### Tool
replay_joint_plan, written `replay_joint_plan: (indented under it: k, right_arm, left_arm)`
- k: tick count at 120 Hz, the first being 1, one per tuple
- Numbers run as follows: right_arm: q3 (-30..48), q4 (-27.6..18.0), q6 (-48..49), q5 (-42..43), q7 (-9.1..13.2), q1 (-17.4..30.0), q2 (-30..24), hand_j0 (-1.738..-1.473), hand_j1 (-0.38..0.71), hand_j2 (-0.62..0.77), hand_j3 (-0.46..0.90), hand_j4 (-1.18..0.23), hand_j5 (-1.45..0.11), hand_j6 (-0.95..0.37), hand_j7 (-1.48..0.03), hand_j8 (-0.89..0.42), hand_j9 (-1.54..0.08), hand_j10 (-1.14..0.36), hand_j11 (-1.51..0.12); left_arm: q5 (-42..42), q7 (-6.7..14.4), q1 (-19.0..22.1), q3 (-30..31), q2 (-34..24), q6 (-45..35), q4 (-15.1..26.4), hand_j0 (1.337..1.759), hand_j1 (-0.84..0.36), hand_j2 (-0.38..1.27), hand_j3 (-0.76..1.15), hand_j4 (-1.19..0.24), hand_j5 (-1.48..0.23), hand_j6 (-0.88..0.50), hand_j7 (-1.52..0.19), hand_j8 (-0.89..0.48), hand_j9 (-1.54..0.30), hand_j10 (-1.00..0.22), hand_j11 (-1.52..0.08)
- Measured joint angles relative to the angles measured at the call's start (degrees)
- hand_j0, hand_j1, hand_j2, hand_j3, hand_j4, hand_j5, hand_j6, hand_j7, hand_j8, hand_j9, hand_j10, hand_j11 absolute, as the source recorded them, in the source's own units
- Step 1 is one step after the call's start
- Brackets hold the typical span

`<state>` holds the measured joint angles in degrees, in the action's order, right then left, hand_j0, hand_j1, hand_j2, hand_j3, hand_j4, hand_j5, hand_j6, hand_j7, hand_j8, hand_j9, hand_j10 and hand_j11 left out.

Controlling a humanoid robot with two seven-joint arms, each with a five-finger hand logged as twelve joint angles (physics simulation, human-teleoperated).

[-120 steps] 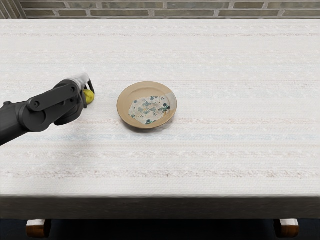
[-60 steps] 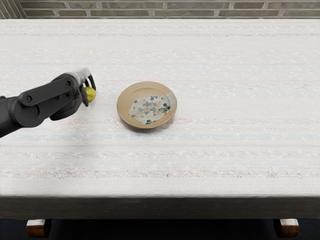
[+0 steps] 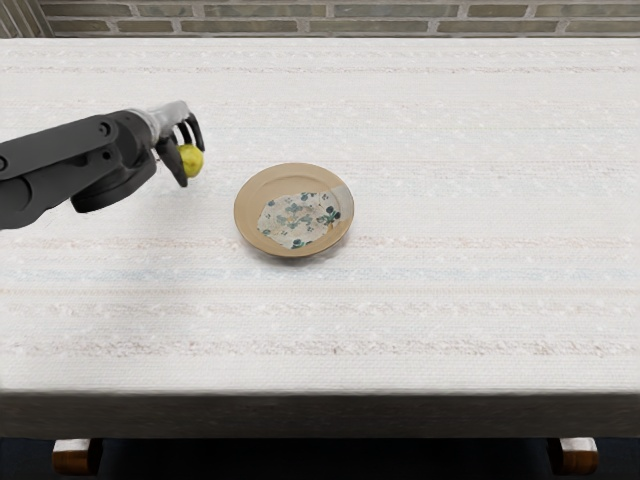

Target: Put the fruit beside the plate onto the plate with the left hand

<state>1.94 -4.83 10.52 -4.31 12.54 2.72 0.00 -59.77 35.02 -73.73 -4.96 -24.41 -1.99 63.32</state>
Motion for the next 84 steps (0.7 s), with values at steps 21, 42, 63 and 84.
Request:
replay_joint_plan:
  k: [21,42,63,84]
  right_arm:
    - [0.0,0.0,0.0,0.0,0.0,0.0,0.0,-1.658,-0.35,0.0,0.0,0.0,0.0,0.0,0.0,0.0,0.0,0.0,0.0]
    - [0.0,0.0,0.0,0.0,0.0,0.0,0.0,-1.658,-0.35,0.0,0.0,0.0,0.0,0.0,0.0,0.0,0.0,0.0,0.0]
    - [0.0,0.0,0.0,0.0,0.0,0.0,0.0,-1.658,-0.35,0.0,0.0,0.0,0.0,0.0,0.0,0.0,0.0,0.0,0.0]
    - [0.0,0.0,0.1,0.0,0.0,0.0,0.0,-1.658,-0.35,0.0,0.0,0.0,0.0,0.0,0.0,0.0,0.0,0.0,0.0]
  left_arm:
    - [0.6,0.0,-1.9,-0.8,0.4,1.5,2.0,1.654,-0.3,0.43,0.0,-0.64,-1.06,-0.42,-1.01,-0.52,-1.0,-0.75,-1.0]
    - [0.8,0.0,-2.9,-1.4,1.1,2.6,2.6,1.653,-0.3,0.41,0.0,-0.64,-1.07,-0.42,-1.02,-0.51,-1.01,-0.75,-1.01]
    - [0.9,0.0,-3.3,-2.1,3.1,3.1,3.0,1.652,-0.31,0.42,0.0,-0.62,-1.09,-0.41,-1.04,-0.49,-1.02,-0.76,-1.02]
    - [1.1,0.0,-3.1,-2.3,6.2,3.2,3.0,1.652,-0.32,0.44,0.0,-0.6,-1.11,-0.39,-1.05,-0.48,-1.04,-0.77,-1.04]
